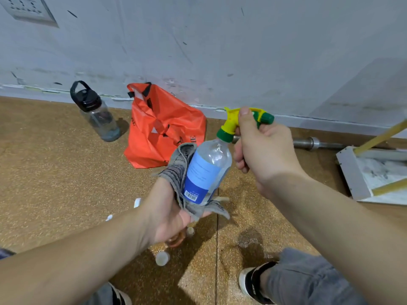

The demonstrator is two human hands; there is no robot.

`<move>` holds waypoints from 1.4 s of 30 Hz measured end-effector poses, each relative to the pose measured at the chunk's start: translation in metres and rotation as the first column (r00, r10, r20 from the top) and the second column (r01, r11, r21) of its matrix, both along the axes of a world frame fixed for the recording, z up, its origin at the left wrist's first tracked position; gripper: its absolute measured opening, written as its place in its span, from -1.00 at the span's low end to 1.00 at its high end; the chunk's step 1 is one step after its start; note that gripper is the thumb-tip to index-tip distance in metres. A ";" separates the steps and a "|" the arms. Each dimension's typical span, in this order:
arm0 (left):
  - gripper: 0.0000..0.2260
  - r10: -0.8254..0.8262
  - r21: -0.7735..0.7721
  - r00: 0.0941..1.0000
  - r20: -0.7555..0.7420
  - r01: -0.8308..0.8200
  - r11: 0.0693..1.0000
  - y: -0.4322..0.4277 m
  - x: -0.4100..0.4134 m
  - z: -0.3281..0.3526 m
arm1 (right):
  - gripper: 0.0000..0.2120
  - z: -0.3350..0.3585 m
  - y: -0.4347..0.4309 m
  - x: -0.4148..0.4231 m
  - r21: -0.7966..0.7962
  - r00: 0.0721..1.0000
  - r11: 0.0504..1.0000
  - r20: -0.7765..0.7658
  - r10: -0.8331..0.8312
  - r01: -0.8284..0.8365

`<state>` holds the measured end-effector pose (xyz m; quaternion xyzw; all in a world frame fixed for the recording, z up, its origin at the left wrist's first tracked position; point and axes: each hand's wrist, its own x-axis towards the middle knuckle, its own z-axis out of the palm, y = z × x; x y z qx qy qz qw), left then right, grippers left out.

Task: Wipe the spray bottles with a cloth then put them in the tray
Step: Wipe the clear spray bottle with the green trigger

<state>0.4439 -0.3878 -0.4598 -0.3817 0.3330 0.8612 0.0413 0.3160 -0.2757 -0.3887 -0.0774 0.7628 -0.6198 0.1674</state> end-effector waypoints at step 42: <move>-0.64 -0.301 -0.133 0.937 -0.179 0.280 0.951 -0.026 -0.015 0.015 | -0.83 0.017 0.005 0.014 0.095 0.846 0.875 -0.225 0.483 -0.474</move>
